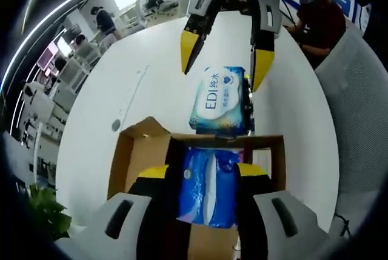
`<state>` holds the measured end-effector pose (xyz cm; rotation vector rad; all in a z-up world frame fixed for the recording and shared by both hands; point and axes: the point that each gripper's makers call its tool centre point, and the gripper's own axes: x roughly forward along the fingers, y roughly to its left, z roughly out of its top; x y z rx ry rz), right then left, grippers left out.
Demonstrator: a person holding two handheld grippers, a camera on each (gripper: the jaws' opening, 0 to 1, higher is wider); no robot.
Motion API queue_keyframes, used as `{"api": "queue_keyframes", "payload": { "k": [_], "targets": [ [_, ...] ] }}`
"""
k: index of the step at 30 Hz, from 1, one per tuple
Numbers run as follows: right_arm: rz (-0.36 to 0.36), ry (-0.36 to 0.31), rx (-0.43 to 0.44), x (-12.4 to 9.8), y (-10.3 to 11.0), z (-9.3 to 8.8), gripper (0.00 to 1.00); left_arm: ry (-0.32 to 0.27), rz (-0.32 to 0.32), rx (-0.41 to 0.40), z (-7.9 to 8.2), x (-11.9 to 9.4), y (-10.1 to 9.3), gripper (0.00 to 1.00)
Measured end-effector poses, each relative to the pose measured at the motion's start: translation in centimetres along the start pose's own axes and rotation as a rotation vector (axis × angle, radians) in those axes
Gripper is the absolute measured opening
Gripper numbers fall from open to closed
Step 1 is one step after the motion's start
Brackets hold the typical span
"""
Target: Operate the shoe box by opening the lid, removing the specified soft item, and placing it in the target area until the item is outside and the box remains undamaged.
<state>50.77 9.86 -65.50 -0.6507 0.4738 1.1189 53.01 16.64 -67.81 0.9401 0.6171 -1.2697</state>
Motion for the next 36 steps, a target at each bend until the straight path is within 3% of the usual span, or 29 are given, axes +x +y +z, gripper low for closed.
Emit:
{"api": "queue_keyframes", "payload": {
  "k": [7,16,26,30,32,36],
  "targets": [
    [0.006,0.011,-0.028,2.1,0.3,1.2,0.35,0.020,0.007,-0.038,-2.4,-0.4,0.0,0.40],
    [0.004,0.029,-0.047,4.6,0.4,2.0,0.28,0.025,0.012,-0.045,-4.3,0.1,0.0,0.32],
    [-0.016,0.118,-0.113,7.6,1.0,1.3,0.20,0.048,0.076,-0.074,-6.4,1.1,1.1,0.21],
    [-0.041,0.166,-0.141,8.8,0.7,0.7,0.20,0.056,0.074,-0.082,-6.8,1.6,1.2,0.20],
    [-0.060,0.199,-0.215,9.1,0.2,0.5,0.19,0.053,0.071,-0.085,-6.9,1.7,1.2,0.20],
    [-0.052,0.214,-0.217,10.1,0.6,0.5,0.18,0.051,0.072,-0.092,-7.2,2.2,1.5,0.20]
  ]
}}
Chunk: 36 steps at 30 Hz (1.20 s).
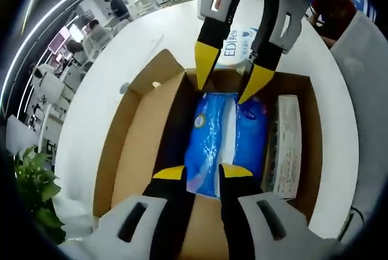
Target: Operate the shoe box by opening the lid, removing the specified soft item, and placing it in the target area until the item is outside and the box remains undamaged.
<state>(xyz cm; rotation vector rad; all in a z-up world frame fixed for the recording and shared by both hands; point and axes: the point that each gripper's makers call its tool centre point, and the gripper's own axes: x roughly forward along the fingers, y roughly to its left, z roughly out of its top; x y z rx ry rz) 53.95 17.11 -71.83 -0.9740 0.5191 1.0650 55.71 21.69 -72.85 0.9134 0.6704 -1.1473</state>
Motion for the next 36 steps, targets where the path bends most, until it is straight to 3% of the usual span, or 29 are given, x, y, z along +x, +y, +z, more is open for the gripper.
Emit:
{"api": "queue_keyframes", "payload": {
  "k": [12,18,25,36],
  "targets": [
    [-0.009,0.070,0.016,2.8,0.1,-0.4,0.07,-0.003,0.002,-0.042,-0.9,1.1,-0.1,0.13],
    [-0.026,0.086,-0.005,3.5,0.3,-0.6,0.02,-0.020,0.018,-0.071,-1.1,1.3,0.7,0.05],
    [-0.073,0.060,-0.069,2.9,-0.5,-0.1,0.00,-0.031,0.026,-0.096,-1.2,0.7,0.6,0.01],
    [-0.113,0.005,-0.049,1.1,-1.5,1.5,0.00,-0.056,0.051,-0.104,-0.5,-1.6,1.1,0.00]
  ]
}}
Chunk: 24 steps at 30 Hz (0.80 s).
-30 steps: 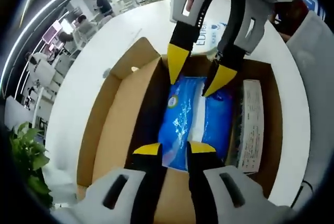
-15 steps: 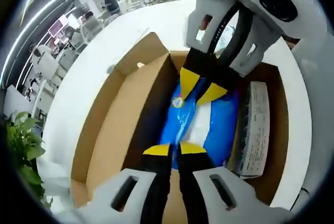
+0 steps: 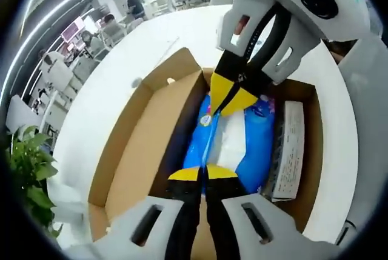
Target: Operate the shoe box by opening the lid, removing the specified soft item, and placing it in the target area until the item is outside and the box remains undamaged.
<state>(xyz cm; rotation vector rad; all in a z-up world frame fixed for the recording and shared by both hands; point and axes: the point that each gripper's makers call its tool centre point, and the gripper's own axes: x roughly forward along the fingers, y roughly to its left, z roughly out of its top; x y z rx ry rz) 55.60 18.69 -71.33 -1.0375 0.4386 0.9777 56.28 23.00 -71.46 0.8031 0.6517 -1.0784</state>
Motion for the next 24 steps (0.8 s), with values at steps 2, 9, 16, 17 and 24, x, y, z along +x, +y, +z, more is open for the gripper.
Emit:
{"api": "queue_keyframes", "payload": {
  "k": [2,9,16,17,24],
  "targets": [
    [-0.010,-0.012,0.000,-0.5,-0.3,0.4,0.00,-0.002,0.009,0.000,0.4,-0.6,0.0,0.00],
    [-0.029,-0.030,0.001,-1.5,-1.0,1.1,0.00,0.001,0.026,0.014,1.5,-2.2,0.1,0.00],
    [-0.063,-0.070,0.008,-3.1,-2.2,2.3,0.00,0.002,0.051,0.015,2.5,-3.5,0.4,0.00],
    [-0.067,-0.074,0.006,-3.3,-2.3,2.4,0.00,-0.003,0.059,0.015,2.7,-3.7,0.6,0.00],
    [-0.093,-0.091,0.001,-4.8,-3.3,2.9,0.00,-0.041,0.076,-0.012,4.1,-5.1,0.9,0.00]
  ]
}}
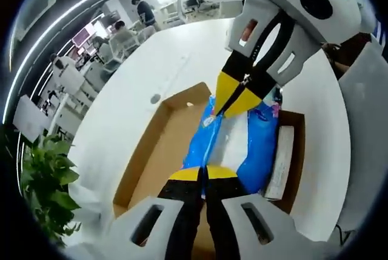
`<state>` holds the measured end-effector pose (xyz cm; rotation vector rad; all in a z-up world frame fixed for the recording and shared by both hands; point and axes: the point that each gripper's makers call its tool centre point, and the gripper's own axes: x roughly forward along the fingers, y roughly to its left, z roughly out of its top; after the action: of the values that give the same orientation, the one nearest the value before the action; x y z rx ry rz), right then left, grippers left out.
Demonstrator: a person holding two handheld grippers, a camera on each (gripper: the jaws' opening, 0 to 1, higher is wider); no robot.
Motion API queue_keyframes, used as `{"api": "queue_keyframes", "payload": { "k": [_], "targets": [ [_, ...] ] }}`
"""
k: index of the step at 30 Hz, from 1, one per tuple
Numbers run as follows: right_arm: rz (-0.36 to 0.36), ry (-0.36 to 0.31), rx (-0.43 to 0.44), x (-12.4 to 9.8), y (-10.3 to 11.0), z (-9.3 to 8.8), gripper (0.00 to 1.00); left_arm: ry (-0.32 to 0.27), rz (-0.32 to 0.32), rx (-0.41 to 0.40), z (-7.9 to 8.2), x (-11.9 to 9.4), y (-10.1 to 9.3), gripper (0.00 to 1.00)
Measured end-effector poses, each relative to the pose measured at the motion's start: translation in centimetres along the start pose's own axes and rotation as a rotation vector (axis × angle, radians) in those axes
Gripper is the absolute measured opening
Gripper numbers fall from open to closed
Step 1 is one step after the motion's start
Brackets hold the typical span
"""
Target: Operate the shoe box by opening the lid, removing the specified soft item, and placing it in the target area until the item is outside and the box remains undamaged.
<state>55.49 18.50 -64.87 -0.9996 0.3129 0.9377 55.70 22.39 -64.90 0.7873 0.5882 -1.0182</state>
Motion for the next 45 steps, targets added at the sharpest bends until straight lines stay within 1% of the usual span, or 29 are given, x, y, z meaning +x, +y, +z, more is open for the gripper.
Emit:
{"api": "queue_keyframes", "payload": {
  "k": [7,13,16,24,28,36,45],
  "targets": [
    [-0.018,-0.001,-0.010,-1.3,-0.7,-0.1,0.00,-0.019,0.001,0.007,1.5,-0.5,-0.1,0.00],
    [-0.045,0.005,0.001,-2.9,-1.8,-0.9,0.00,-0.033,-0.005,0.014,3.5,-0.5,-0.5,0.00],
    [-0.051,0.004,0.022,-3.8,-2.2,-1.4,0.00,-0.033,-0.014,0.011,4.4,-0.3,-0.8,0.00],
    [-0.079,0.018,0.034,-6.5,-2.6,-3.7,0.00,-0.050,-0.041,0.022,7.4,0.5,-2.0,0.00],
    [-0.095,0.031,0.044,-7.6,-2.9,-5.0,0.00,-0.056,-0.053,0.036,8.9,1.3,-2.8,0.00],
    [-0.123,0.045,0.074,-9.8,-3.4,-7.3,0.00,-0.073,-0.074,0.046,11.5,2.4,-4.2,0.00],
    [-0.164,0.072,0.099,-12.0,-3.6,-10.6,0.00,-0.093,-0.103,0.067,14.5,4.2,-6.0,0.00]
  ]
}}
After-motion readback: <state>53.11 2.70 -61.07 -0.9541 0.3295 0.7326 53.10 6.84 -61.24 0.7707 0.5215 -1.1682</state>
